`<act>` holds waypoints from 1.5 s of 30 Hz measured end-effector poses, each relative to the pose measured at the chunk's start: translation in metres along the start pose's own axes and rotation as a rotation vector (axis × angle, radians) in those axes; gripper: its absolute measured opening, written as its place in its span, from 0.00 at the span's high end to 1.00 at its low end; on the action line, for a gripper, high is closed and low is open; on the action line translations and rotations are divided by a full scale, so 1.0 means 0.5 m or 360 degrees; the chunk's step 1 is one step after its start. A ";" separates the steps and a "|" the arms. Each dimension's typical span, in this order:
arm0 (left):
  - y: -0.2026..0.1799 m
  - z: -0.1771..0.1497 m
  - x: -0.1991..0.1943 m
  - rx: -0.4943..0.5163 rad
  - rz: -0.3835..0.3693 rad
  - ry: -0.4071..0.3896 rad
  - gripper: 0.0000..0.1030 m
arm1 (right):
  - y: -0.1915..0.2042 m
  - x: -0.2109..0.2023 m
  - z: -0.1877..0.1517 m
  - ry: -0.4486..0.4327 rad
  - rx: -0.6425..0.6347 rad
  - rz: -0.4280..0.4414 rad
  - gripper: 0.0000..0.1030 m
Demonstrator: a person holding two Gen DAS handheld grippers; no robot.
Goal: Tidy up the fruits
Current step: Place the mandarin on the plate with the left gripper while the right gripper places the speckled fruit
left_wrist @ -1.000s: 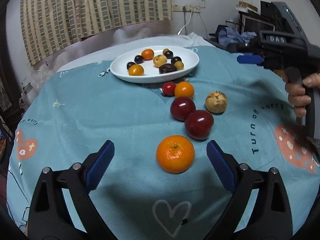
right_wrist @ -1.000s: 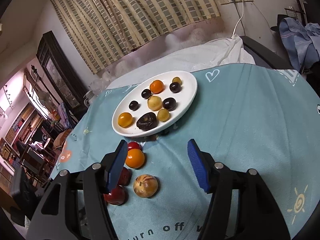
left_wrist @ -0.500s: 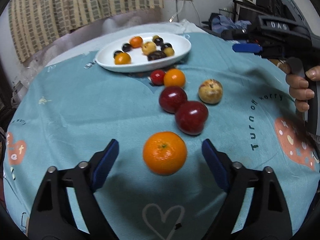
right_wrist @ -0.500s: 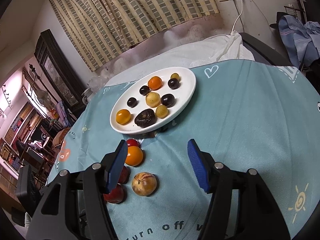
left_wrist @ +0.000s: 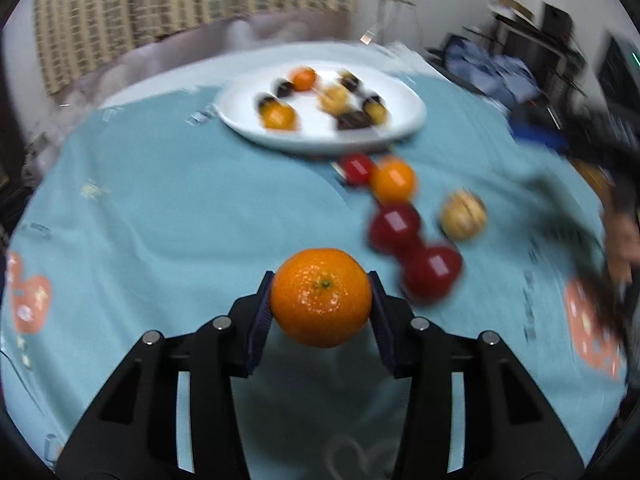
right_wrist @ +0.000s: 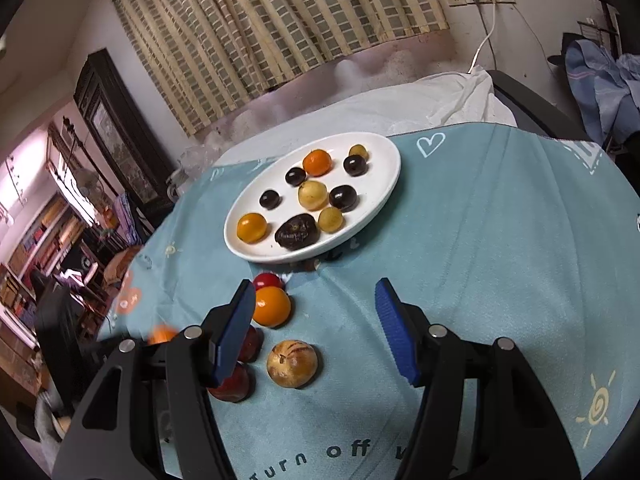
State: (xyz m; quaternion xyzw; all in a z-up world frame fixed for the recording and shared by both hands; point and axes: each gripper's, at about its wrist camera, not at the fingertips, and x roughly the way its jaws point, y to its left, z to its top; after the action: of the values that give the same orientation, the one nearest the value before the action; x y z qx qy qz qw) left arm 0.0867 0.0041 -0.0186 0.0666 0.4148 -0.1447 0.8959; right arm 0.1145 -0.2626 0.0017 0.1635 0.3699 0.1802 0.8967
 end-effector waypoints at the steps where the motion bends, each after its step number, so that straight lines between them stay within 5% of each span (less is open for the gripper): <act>1: 0.007 0.020 0.003 -0.0009 0.0049 -0.0023 0.56 | 0.003 0.006 -0.002 0.0025 -0.0021 -0.0009 0.39; 4: 0.021 0.069 0.022 -0.0058 0.0144 -0.0072 0.56 | 0.010 0.017 -0.008 0.0078 -0.0082 -0.0029 0.39; 7: 0.032 0.085 0.051 -0.0159 0.0103 -0.0089 0.56 | 0.023 0.024 -0.016 0.0102 -0.0177 -0.0070 0.39; 20: 0.048 0.050 0.107 -0.0214 0.0026 0.0017 0.55 | 0.122 0.086 -0.111 0.0274 -0.0772 -0.0223 0.50; 45: 0.051 0.042 0.118 -0.0252 -0.0010 0.0004 0.56 | 0.105 0.107 -0.111 0.0267 -0.0699 -0.0218 0.62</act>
State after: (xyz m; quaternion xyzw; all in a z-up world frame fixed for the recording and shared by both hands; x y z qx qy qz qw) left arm 0.1463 0.0114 -0.0502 -0.0055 0.4261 -0.1142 0.8974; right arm 0.0993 -0.1837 -0.0455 -0.0765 0.4052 0.2080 0.8869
